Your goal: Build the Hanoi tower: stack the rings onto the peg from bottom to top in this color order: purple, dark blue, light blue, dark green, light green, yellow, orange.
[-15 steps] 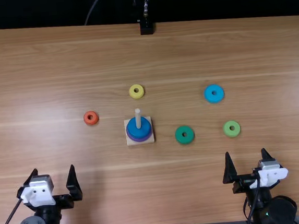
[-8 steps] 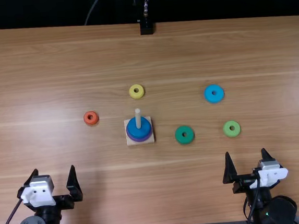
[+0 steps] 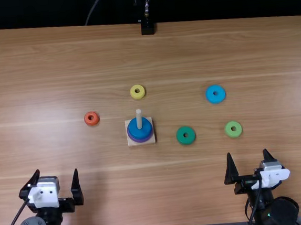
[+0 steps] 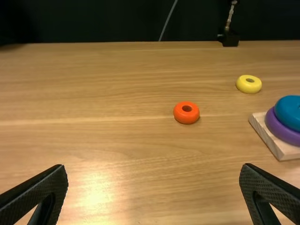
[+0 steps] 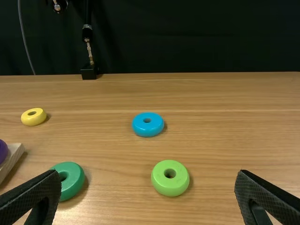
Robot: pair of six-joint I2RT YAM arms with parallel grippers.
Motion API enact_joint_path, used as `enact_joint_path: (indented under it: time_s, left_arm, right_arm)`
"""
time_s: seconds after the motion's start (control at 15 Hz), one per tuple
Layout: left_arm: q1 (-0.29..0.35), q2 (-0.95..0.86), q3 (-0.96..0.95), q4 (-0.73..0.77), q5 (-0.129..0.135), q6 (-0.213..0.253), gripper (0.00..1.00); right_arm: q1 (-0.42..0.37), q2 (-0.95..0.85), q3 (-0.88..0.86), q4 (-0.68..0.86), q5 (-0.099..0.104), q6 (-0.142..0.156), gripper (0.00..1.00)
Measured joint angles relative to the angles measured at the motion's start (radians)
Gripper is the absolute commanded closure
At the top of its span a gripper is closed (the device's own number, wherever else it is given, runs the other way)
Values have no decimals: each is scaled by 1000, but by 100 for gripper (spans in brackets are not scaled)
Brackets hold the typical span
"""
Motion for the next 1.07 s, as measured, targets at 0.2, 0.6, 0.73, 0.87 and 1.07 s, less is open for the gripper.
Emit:
enact_joint_path:
  time_s: [0.2,0.6,0.73,0.87,1.07]
  left_arm:
    - [0,0,1,-5,2,29,0]
    - [0,0,3,-12,3,42,0]
    - [0,0,3,-13,3,42,0]
    - [0,0,3,-13,3,43,0]
    - [0,0,3,-13,3,43,0]
  right_arm:
    - [0,0,0,0,0,0,0]
    - [0,0,0,0,0,1,0]
    - [0,0,0,0,0,0,0]
    - [0,0,0,0,0,0,0]
    - [0,0,0,0,0,0,0]
